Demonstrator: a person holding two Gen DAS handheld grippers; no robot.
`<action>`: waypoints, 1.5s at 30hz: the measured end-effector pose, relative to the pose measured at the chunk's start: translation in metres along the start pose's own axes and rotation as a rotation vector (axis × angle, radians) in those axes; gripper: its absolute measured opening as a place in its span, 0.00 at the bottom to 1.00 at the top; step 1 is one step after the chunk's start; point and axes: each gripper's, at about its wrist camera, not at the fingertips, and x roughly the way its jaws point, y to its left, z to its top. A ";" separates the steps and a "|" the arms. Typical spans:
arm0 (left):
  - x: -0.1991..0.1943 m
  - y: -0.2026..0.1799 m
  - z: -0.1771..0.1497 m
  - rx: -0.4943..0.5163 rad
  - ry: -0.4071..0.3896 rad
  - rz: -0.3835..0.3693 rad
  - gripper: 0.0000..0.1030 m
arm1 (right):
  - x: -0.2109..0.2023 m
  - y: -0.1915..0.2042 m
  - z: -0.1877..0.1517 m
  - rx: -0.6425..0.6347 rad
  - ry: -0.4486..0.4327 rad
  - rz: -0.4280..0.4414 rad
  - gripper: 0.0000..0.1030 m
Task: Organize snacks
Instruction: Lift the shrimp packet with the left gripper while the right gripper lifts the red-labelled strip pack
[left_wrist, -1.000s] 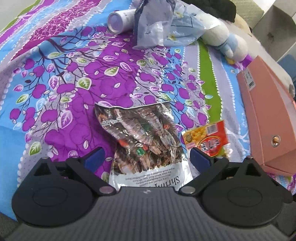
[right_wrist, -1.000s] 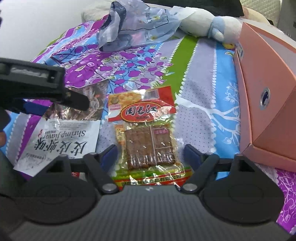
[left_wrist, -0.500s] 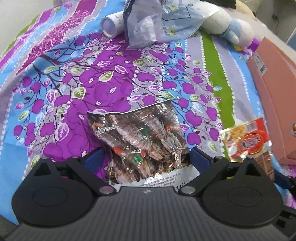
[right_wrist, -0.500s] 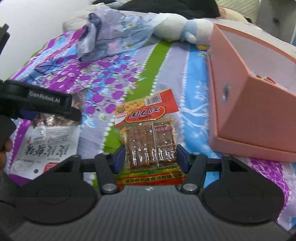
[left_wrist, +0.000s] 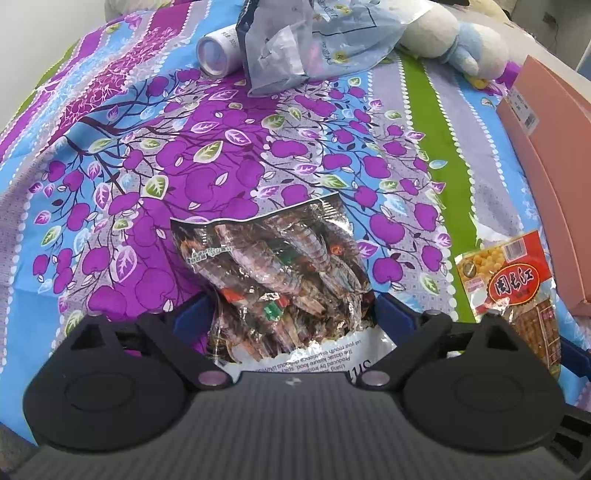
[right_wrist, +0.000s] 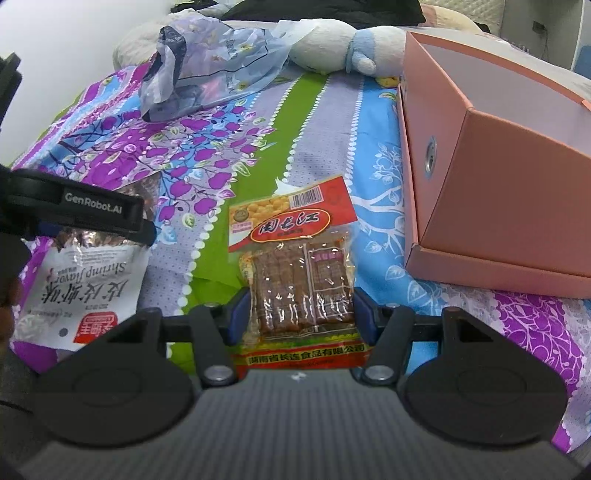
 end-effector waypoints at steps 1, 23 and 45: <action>-0.001 0.000 0.000 0.002 -0.004 0.003 0.88 | 0.000 0.000 0.000 0.002 0.000 -0.001 0.59; -0.024 0.031 -0.004 -0.090 -0.052 -0.102 0.40 | -0.012 0.010 0.004 0.013 -0.014 -0.026 0.58; -0.029 0.052 -0.016 -0.167 -0.070 -0.200 0.36 | -0.009 0.060 0.005 -0.057 0.022 0.084 0.58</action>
